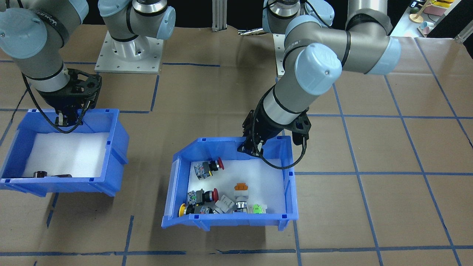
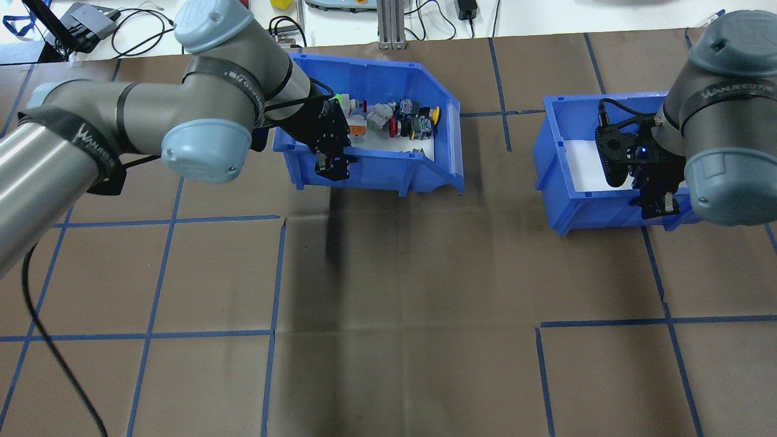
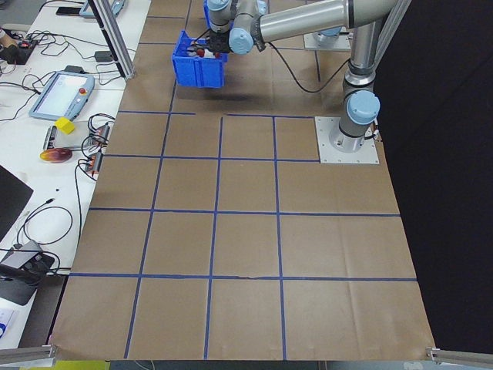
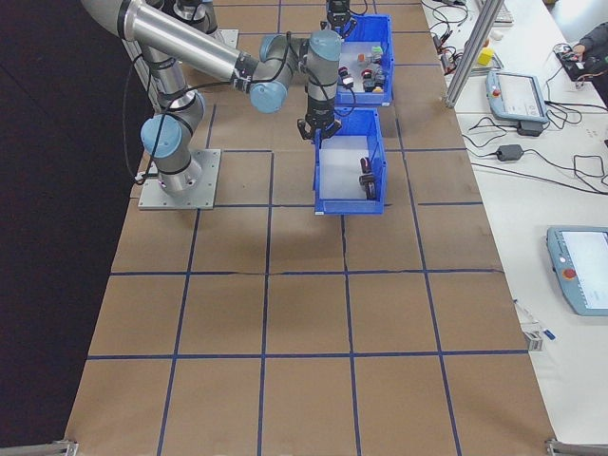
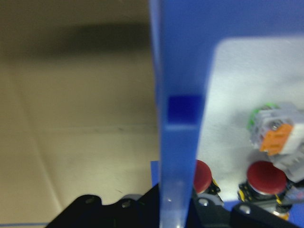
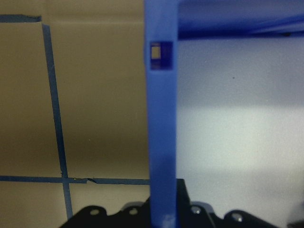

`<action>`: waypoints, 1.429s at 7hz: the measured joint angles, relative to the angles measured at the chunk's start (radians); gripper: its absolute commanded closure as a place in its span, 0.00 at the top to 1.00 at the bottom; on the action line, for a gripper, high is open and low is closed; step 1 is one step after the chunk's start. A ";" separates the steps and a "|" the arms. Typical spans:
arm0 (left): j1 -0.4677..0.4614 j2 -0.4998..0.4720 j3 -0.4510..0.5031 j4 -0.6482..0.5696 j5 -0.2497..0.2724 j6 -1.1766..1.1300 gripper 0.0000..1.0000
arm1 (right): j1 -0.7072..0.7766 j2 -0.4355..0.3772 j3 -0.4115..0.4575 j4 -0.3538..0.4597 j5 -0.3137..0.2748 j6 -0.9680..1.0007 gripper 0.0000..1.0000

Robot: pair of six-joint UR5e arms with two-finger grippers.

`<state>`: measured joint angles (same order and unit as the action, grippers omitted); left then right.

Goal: Place button box in front

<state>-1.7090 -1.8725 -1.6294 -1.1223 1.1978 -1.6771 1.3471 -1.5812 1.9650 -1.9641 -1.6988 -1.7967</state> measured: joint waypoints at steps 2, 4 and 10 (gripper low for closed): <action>0.000 -0.102 0.056 0.060 -0.065 -0.019 0.07 | 0.002 -0.001 0.003 0.000 0.000 0.007 0.08; -0.001 -0.143 0.051 0.115 -0.079 -0.046 0.42 | 0.003 -0.005 0.010 0.000 -0.001 0.008 0.08; -0.006 -0.110 0.066 0.114 -0.025 -0.142 0.62 | 0.085 -0.159 0.182 0.001 0.004 0.125 0.08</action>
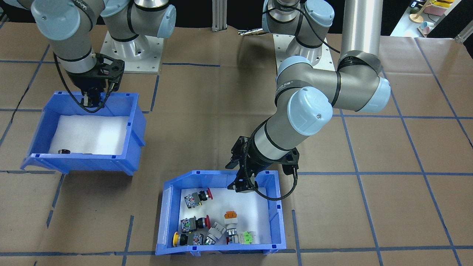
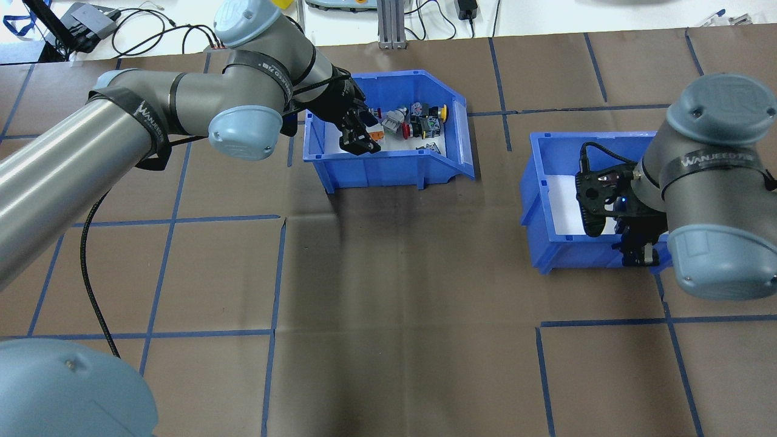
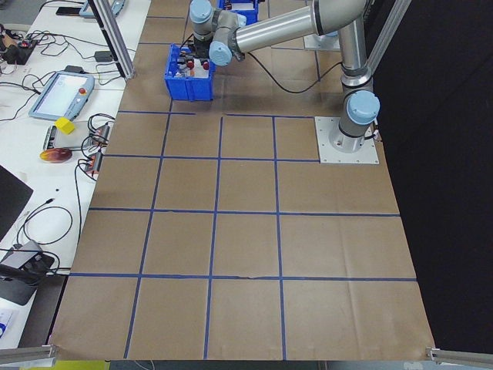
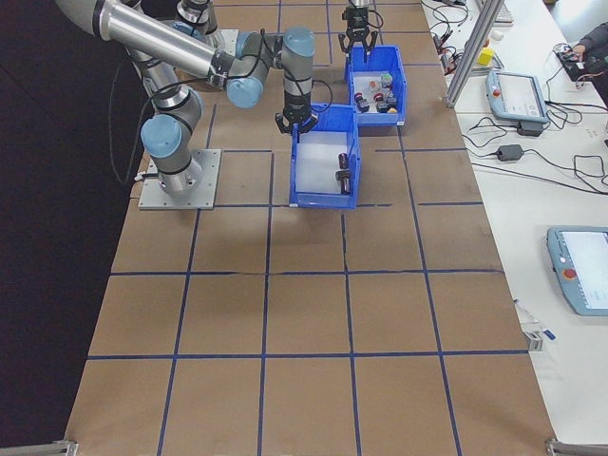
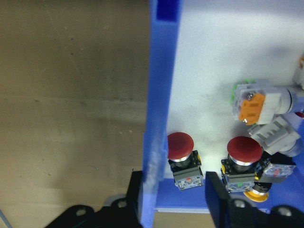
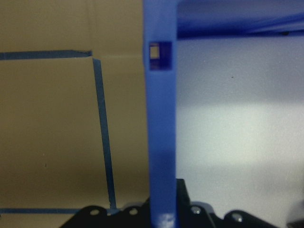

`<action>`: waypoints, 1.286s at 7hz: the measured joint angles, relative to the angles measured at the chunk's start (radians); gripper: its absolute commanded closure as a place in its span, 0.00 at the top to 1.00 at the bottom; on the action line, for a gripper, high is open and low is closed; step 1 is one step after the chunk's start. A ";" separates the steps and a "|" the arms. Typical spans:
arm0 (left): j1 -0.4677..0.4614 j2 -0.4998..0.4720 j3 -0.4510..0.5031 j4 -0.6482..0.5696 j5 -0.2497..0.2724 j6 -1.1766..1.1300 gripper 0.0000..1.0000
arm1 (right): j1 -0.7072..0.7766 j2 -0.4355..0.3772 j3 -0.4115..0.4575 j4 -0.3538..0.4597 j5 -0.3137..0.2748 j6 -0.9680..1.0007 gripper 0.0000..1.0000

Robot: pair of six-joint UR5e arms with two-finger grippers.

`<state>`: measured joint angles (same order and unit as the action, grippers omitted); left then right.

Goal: Place button box in front

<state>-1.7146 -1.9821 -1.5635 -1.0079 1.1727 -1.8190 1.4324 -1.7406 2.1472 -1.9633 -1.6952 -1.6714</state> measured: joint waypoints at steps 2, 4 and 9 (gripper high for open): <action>0.003 0.082 0.013 -0.082 0.060 0.082 0.67 | 0.120 -0.017 0.024 0.001 -0.002 0.127 0.08; 0.004 0.143 0.040 -0.174 0.195 0.310 0.83 | 0.245 -0.013 0.028 0.002 -0.002 0.257 0.09; 0.008 0.308 0.040 -0.500 0.400 1.190 0.99 | 0.665 0.194 -0.061 -0.132 -0.022 0.708 0.09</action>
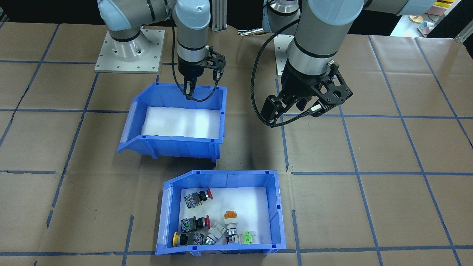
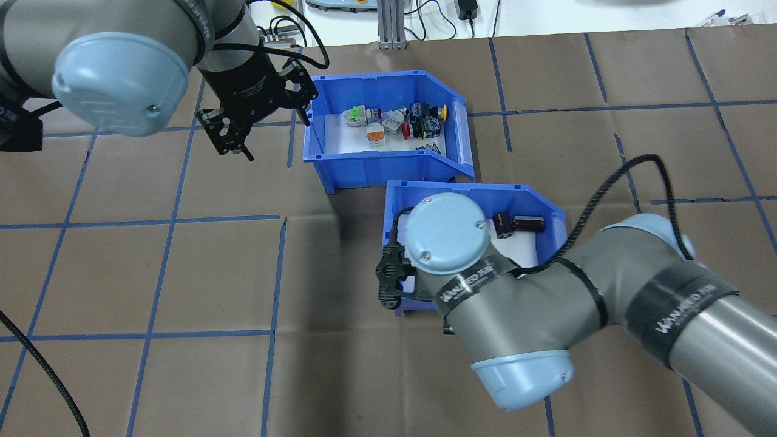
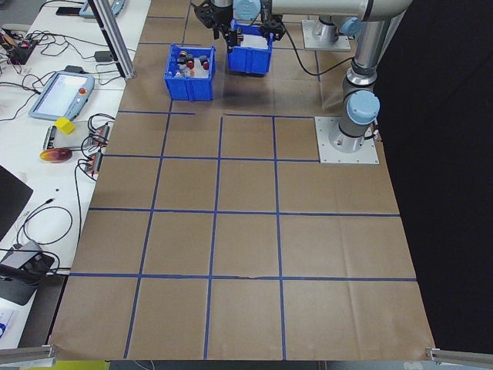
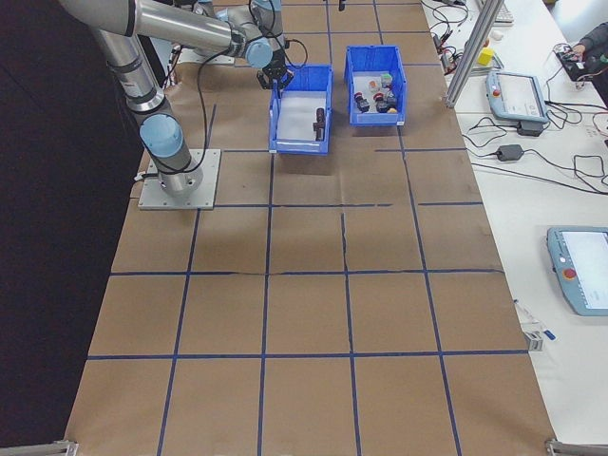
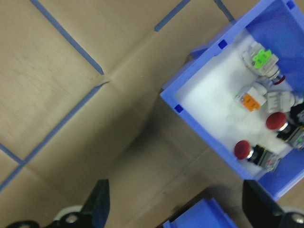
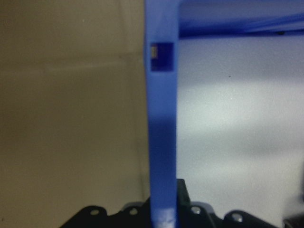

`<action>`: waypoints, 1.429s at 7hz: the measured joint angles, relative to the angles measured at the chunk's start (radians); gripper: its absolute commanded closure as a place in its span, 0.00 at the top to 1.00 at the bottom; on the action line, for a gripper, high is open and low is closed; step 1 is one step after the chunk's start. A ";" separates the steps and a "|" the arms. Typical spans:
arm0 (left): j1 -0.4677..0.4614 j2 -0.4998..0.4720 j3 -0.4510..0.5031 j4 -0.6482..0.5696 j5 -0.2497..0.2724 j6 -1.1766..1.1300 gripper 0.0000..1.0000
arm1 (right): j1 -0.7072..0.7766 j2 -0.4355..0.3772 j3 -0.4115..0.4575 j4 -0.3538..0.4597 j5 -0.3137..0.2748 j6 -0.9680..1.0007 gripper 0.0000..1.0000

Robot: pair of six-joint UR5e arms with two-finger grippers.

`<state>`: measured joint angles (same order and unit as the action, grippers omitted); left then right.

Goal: Place button box in front

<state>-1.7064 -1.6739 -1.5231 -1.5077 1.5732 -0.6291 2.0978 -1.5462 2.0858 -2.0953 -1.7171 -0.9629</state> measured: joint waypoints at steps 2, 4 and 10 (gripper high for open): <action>0.008 0.092 -0.042 -0.116 0.027 0.201 0.99 | 0.081 0.066 -0.063 0.000 -0.027 0.053 0.09; 0.081 0.158 -0.071 -0.187 0.029 0.393 0.99 | 0.093 0.076 -0.072 0.005 -0.028 0.060 0.99; 0.165 0.309 -0.161 -0.194 0.027 0.685 1.00 | 0.020 -0.022 -0.080 0.061 -0.025 0.055 1.00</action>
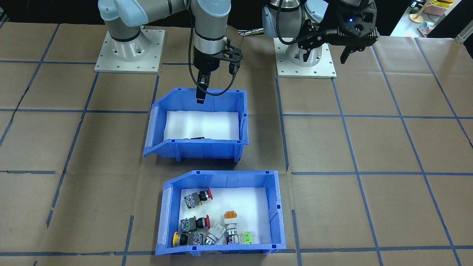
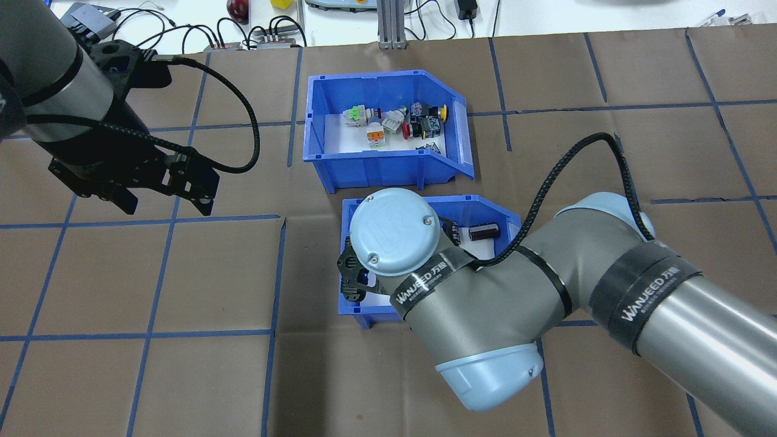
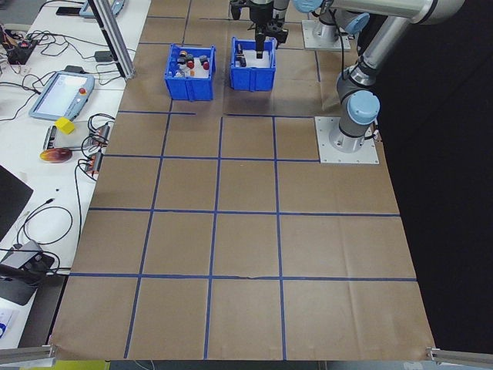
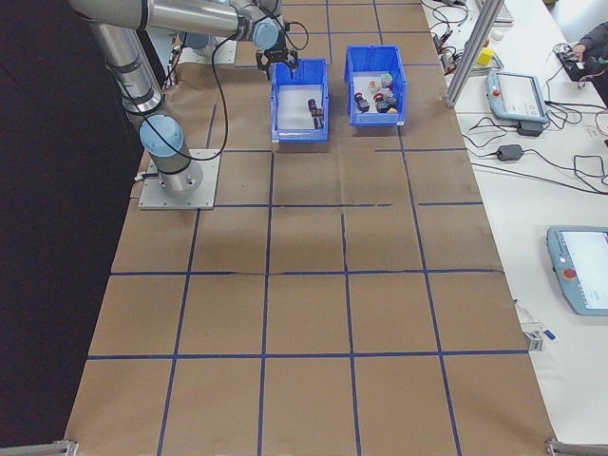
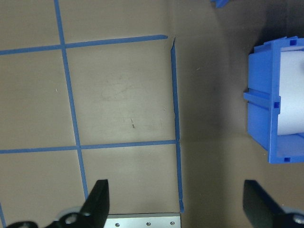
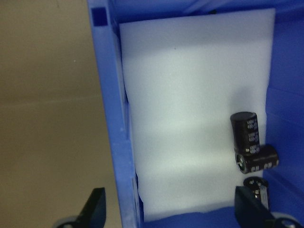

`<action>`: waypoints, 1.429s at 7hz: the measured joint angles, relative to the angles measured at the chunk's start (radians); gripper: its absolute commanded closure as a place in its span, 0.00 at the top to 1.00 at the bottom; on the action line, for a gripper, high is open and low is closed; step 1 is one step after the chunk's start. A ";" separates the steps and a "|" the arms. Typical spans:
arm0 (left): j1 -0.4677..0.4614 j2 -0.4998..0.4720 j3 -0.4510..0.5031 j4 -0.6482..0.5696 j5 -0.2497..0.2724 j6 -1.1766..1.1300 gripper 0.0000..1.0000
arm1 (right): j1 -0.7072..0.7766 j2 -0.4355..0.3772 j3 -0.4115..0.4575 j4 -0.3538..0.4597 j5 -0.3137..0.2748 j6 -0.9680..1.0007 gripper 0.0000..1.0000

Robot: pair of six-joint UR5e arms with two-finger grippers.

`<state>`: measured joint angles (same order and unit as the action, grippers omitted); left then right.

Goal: Place button box in front

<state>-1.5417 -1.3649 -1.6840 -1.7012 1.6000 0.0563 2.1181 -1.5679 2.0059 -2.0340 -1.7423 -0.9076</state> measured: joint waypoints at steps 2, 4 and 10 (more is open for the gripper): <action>0.002 0.006 -0.001 0.037 0.006 -0.051 1.00 | -0.108 -0.079 -0.004 0.044 0.001 -0.003 1.00; 0.002 0.012 -0.004 0.046 0.015 -0.054 1.00 | -0.243 -0.118 -0.020 0.050 0.008 0.006 1.00; 0.002 0.004 -0.005 0.044 0.008 -0.067 1.00 | -0.528 -0.104 -0.303 0.362 0.180 0.753 1.00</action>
<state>-1.5401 -1.3607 -1.6890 -1.6567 1.6081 -0.0103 1.5906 -1.6720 1.7025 -1.6715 -1.5619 -0.1544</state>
